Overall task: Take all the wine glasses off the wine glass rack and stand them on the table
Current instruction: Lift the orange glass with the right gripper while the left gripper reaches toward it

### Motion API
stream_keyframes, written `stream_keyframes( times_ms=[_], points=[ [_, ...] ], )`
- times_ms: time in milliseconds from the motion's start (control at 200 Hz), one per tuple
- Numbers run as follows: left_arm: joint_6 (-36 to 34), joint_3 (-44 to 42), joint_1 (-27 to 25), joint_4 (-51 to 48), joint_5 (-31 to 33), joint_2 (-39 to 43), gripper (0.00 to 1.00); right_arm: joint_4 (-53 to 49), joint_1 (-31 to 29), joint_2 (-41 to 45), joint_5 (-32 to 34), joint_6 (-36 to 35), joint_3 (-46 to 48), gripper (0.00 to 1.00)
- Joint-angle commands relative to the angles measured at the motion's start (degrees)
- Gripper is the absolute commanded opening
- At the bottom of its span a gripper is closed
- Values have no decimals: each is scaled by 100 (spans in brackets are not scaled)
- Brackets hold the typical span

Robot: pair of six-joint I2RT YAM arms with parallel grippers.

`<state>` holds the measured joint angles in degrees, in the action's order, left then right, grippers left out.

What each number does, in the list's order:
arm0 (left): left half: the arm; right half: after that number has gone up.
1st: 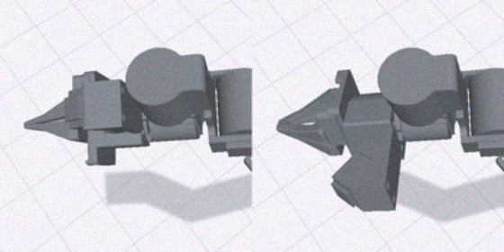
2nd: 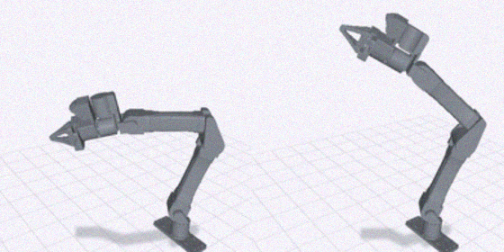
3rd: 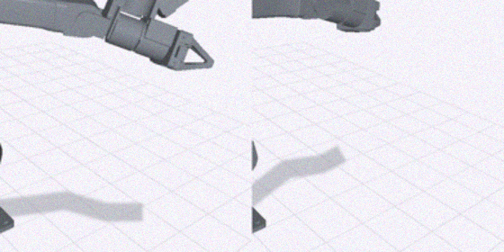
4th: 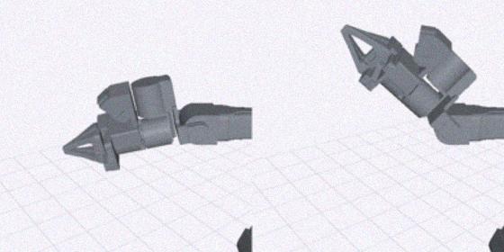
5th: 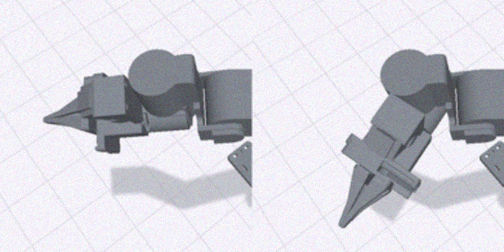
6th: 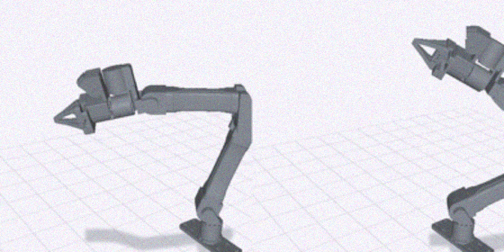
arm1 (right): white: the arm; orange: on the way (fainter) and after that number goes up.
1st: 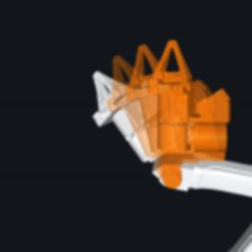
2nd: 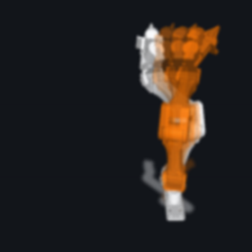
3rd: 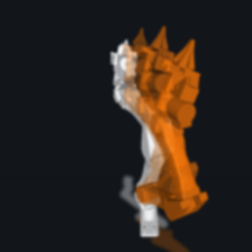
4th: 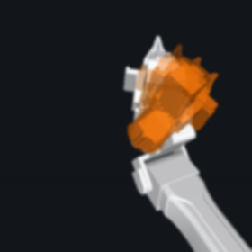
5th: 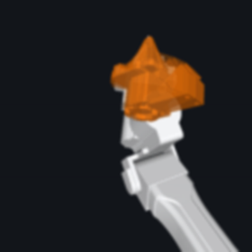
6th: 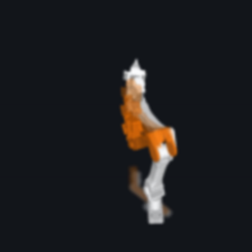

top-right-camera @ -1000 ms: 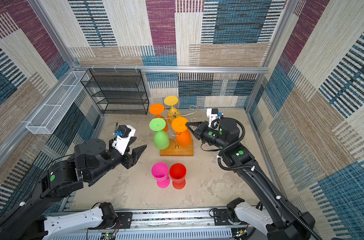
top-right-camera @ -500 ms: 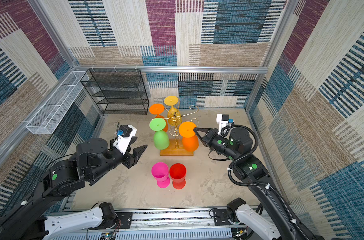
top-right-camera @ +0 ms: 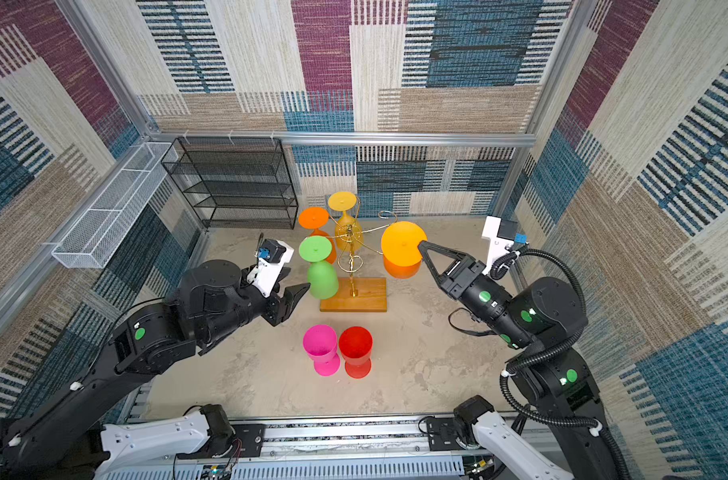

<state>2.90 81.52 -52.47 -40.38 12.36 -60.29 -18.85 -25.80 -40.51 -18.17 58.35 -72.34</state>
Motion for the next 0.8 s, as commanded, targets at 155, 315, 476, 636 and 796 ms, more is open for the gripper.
stream_keyframes(
  times_ms=[155, 315, 476, 636, 796],
  points=[
    [1556, -796, 1613, 2728, -3905, -67, 62, 2457, -4, 56, -614, -333, 481, 0],
    [2935, -1393, 2220, 5002, -5537, -433, 63, 4210, -4, -186, -1402, -45, 950, 0],
    [4398, -1694, 2541, 7356, -6472, -984, 66, 5625, -4, -492, -1820, 412, 1325, 0],
    [5404, -1689, 2663, 9037, -6905, -1430, 67, 6229, -4, -735, -1973, 739, 1439, 0],
    [5743, -1647, 2672, 9685, -6972, -1691, 68, 6868, -4, -903, -2118, 1127, 1559, 0]
  ],
)
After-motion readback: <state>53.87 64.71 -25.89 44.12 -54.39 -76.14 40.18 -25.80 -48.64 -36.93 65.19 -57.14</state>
